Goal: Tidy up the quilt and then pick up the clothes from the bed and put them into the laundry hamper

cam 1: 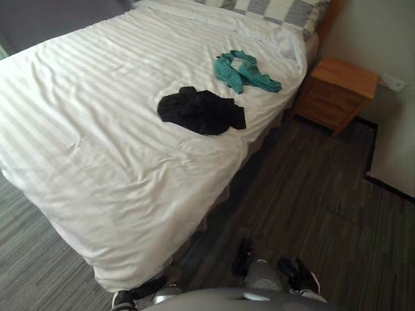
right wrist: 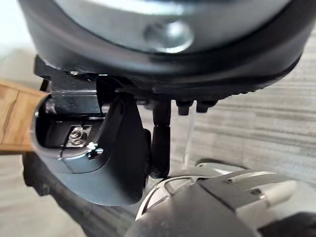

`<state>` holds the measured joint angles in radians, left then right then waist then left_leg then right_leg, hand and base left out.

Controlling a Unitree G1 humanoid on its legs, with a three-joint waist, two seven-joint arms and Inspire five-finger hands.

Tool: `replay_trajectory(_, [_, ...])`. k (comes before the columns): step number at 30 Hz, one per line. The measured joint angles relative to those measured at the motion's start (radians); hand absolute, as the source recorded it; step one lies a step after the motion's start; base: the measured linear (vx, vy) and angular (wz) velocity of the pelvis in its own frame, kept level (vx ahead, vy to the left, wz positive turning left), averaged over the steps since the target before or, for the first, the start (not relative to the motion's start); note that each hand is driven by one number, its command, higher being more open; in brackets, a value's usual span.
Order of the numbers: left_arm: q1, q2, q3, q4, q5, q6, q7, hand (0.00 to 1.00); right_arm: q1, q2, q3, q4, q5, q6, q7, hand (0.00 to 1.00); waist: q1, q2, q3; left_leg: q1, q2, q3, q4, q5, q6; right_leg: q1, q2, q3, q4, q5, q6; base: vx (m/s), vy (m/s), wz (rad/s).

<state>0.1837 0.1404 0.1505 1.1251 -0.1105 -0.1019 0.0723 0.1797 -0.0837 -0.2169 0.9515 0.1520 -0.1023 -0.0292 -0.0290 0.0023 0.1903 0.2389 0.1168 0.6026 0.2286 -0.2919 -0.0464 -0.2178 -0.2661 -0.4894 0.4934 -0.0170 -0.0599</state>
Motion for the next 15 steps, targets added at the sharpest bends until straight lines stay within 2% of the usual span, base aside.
replay_trajectory(1, [0.009,0.006,0.001,-0.004,0.000,0.000,0.000,1.00,0.007,0.002,0.006,0.011,-0.014,0.000,-0.001,1.00,0.007,-0.027,-0.010,0.004,-0.027,0.001,0.001,0.007,0.004,0.020,0.000,0.013,-0.020,0.010,0.004,-0.04,-0.064,-0.83])
replay_trajectory(2, [0.000,0.009,0.015,0.006,-0.002,0.011,0.001,1.00,-0.017,-0.006,0.041,0.027,-0.029,0.002,0.000,1.00,0.023,-0.040,0.003,-0.022,-0.035,-0.002,0.031,0.032,0.055,0.025,0.040,0.062,-0.108,0.055,0.009,-0.23,-0.060,-1.25])
replay_trajectory(3, [-0.006,-0.001,0.020,0.013,0.002,0.028,0.002,1.00,-0.053,-0.019,0.059,0.052,-0.028,-0.003,0.001,1.00,0.054,-0.014,-0.017,-0.080,-0.064,-0.070,-0.062,0.015,0.106,0.052,0.114,0.149,-0.297,0.168,0.056,-0.28,-0.074,-1.27])
replay_trajectory(4, [-0.003,-0.009,0.017,0.013,0.007,0.026,-0.001,1.00,-0.069,-0.051,0.049,0.055,-0.028,0.005,0.016,1.00,0.049,0.032,-0.016,-0.102,-0.028,-0.056,-0.128,0.108,0.102,0.036,0.135,0.142,-0.204,0.097,0.019,-0.27,-0.096,-1.07])
replay_trajectory(5, [0.010,-0.011,0.002,-0.009,0.005,0.011,-0.013,1.00,-0.088,-0.060,0.040,0.068,-0.027,0.014,0.014,1.00,0.047,0.022,-0.005,-0.086,-0.035,-0.015,-0.129,0.152,0.024,-0.007,0.064,0.140,0.127,-0.123,0.013,-0.11,-0.149,-0.62])
replay_trajectory(6, [0.021,-0.009,0.001,-0.023,0.004,0.011,-0.015,1.00,-0.076,-0.049,0.020,0.077,-0.026,0.010,0.001,1.00,0.047,0.013,-0.013,-0.086,-0.044,-0.001,-0.121,0.156,0.022,0.046,0.003,0.147,0.194,-0.191,0.040,-0.09,-0.174,-0.53])
replay_trajectory(7, [0.027,-0.005,0.003,-0.026,0.001,0.012,-0.015,1.00,-0.073,-0.043,0.016,0.079,-0.026,0.010,0.001,1.00,0.050,0.004,-0.021,-0.093,-0.044,0.010,-0.107,0.155,0.022,0.074,-0.022,0.154,0.179,-0.207,0.057,-0.06,-0.198,-0.60])
replay_trajectory(8, [0.033,0.007,0.013,-0.026,-0.006,0.011,-0.015,1.00,-0.081,-0.026,0.014,0.081,-0.026,0.010,0.004,1.00,0.057,-0.023,-0.021,-0.110,-0.039,0.039,-0.067,0.149,0.011,0.111,-0.028,0.190,0.069,-0.235,0.147,-0.13,-0.251,-0.86])
replay_trajectory(9, [0.030,0.013,0.020,-0.025,-0.007,0.013,-0.015,1.00,-0.082,-0.021,0.024,0.076,-0.026,0.006,0.009,1.00,0.059,-0.019,-0.028,-0.130,-0.029,0.055,-0.044,0.144,0.001,0.146,0.020,0.206,-0.062,-0.255,0.160,-0.14,-0.254,-1.16])
replay_trajectory(10, [0.021,-0.014,0.013,-0.024,-0.007,0.023,-0.015,1.00,-0.091,-0.036,0.025,0.079,-0.017,0.006,0.016,1.00,0.055,0.039,-0.028,-0.140,0.028,0.055,-0.041,0.151,0.000,0.204,0.108,0.233,-0.211,-0.156,0.148,-0.14,-0.216,-0.96])
replay_trajectory(12, [0.049,-0.016,0.015,-0.035,-0.016,0.004,-0.014,1.00,-0.091,-0.034,0.033,0.088,-0.015,0.005,0.014,1.00,0.055,0.043,-0.032,-0.142,0.068,0.043,-0.016,0.157,-0.003,0.275,0.178,0.267,-0.408,-0.047,0.118,-0.11,-0.142,-0.89])
replay_trajectory(14, [0.050,-0.015,0.017,-0.048,-0.050,-0.030,-0.009,1.00,-0.068,-0.041,0.031,0.110,0.013,0.003,0.009,1.00,0.053,0.045,-0.031,-0.142,0.121,0.026,0.036,0.135,-0.021,0.293,0.233,0.310,-0.474,-0.007,0.102,-0.16,-0.119,-0.68])
replay_trajectory(15, [0.052,-0.011,0.017,-0.050,-0.076,-0.039,-0.009,1.00,-0.053,-0.040,0.030,0.120,0.021,0.002,0.006,1.00,0.059,0.040,-0.029,-0.149,0.122,-0.021,0.064,0.136,-0.021,0.296,0.242,0.329,-0.488,-0.002,0.095,-0.22,-0.103,-0.48])
